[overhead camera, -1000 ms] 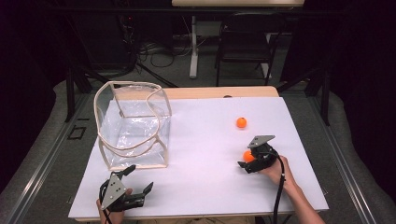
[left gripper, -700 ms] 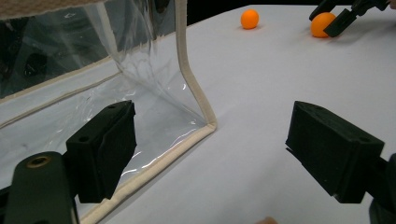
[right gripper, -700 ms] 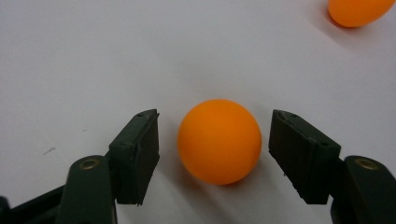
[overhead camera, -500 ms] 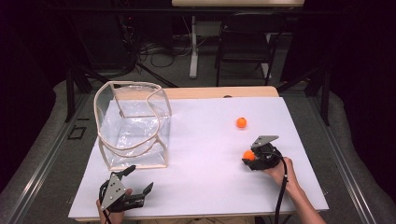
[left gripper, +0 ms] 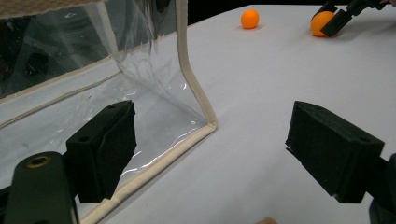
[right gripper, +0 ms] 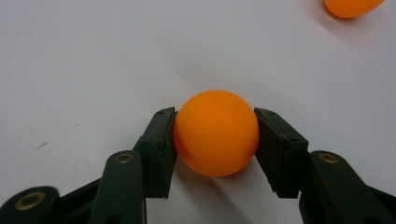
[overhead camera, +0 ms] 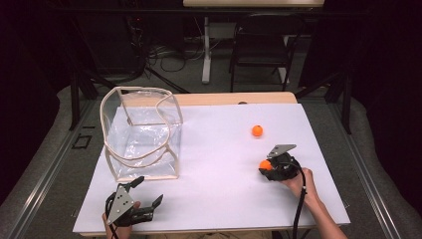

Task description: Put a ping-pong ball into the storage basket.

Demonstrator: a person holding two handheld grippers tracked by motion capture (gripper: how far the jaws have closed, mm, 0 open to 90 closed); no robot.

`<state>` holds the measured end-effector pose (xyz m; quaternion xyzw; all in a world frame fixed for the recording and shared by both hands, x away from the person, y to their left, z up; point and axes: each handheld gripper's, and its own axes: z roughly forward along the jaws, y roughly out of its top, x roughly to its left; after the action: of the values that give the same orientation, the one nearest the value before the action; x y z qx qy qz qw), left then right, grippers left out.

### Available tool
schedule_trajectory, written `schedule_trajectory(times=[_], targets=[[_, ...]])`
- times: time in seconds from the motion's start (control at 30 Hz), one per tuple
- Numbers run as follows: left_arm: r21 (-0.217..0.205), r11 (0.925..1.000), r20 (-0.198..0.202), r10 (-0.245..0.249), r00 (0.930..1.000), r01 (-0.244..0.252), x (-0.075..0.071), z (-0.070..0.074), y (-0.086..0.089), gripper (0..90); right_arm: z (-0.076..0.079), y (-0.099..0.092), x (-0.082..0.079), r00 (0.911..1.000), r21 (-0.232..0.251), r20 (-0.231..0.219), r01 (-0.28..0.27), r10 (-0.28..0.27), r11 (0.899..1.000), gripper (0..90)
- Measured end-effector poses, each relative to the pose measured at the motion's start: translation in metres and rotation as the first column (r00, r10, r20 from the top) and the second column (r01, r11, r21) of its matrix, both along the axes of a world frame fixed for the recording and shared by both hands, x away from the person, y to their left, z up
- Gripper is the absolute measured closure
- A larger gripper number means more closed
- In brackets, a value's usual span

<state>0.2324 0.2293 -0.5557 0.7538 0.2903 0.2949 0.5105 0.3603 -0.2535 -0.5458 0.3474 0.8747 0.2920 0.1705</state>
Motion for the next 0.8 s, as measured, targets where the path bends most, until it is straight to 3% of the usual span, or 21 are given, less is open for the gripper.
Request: schedule_trajectory(times=[0.37, 0.8], targets=[[0.0, 1.0, -0.005, 0.0, 1.0, 0.0, 0.001, -0.001, 0.0, 15.7, 0.006, 0.001, -0.003, 0.9997, 0.049, 0.024, -0.009, 0.008, 0.999, 50.6], [0.004, 1.0, -0.004, -0.004, 1.0, 0.004, 0.001, -0.001, -0.001, 15.7, 0.012, 0.006, -0.008, 0.9982, 0.069, 0.054, -0.028, 0.024, 0.997, 50.7]])
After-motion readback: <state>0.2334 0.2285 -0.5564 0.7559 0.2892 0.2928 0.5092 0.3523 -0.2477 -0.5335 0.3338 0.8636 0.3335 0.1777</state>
